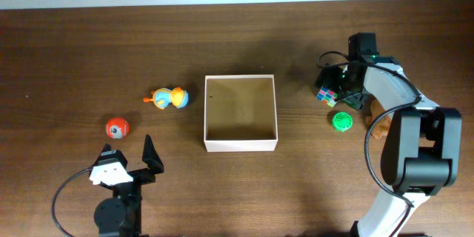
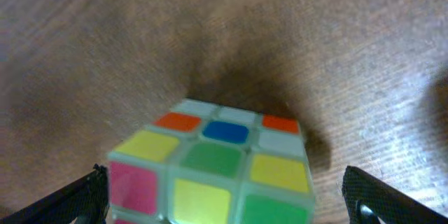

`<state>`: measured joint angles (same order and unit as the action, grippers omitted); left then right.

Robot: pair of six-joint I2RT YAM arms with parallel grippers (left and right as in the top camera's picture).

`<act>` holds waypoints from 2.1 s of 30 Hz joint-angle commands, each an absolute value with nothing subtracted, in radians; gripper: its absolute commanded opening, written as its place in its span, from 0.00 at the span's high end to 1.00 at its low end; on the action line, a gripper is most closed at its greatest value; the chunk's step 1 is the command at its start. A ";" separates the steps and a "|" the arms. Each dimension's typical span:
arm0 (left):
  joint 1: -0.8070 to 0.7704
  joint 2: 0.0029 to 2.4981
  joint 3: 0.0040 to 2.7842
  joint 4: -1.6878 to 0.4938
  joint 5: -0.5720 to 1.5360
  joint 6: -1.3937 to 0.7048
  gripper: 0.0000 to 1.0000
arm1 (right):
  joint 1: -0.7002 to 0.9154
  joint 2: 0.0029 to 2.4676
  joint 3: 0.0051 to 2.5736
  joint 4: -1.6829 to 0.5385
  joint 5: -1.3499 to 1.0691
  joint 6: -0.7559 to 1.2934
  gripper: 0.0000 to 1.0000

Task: Pack container
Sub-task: 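Move the right gripper over the Rubik's cube, then lower the right gripper and grasp the Rubik's cube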

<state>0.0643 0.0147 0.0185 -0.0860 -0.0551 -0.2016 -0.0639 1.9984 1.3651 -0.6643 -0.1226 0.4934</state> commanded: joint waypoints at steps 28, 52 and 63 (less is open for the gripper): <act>0.068 0.005 0.013 -0.087 -0.041 -0.188 0.01 | -0.022 2.073 1.373 -0.672 -0.097 0.448 0.23; 0.068 0.005 0.013 -0.087 -0.041 -0.188 0.01 | -0.022 2.073 1.374 -0.688 0.140 0.258 0.24; 0.068 0.005 0.013 -0.087 -0.041 -0.188 0.01 | -0.023 2.073 1.388 -0.727 -0.043 0.263 0.21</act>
